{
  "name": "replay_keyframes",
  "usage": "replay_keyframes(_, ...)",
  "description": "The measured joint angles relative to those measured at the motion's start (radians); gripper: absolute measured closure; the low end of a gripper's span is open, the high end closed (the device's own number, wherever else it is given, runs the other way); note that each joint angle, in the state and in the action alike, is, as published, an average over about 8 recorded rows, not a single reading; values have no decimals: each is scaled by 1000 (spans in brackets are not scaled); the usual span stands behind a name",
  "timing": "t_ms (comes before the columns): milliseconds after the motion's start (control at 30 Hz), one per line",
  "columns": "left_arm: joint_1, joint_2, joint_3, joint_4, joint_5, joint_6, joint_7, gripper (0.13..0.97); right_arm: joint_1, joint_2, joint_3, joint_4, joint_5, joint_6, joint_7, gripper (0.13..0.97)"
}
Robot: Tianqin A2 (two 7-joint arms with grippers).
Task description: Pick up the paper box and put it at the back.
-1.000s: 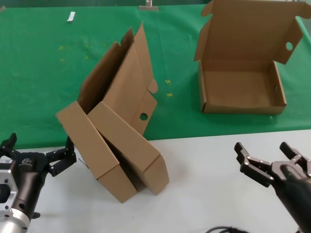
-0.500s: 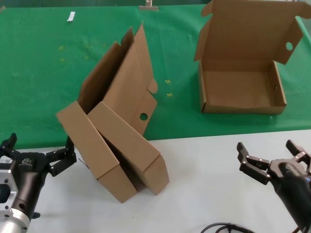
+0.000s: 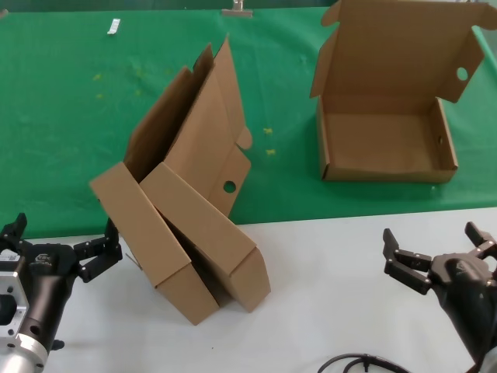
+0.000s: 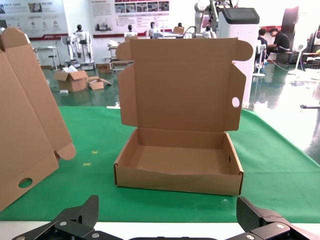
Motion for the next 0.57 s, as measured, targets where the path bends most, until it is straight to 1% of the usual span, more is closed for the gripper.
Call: replay_keyframes(567,0,0,0,0,0,0,0,132,0,0,-1,0,0,2,-1,129)
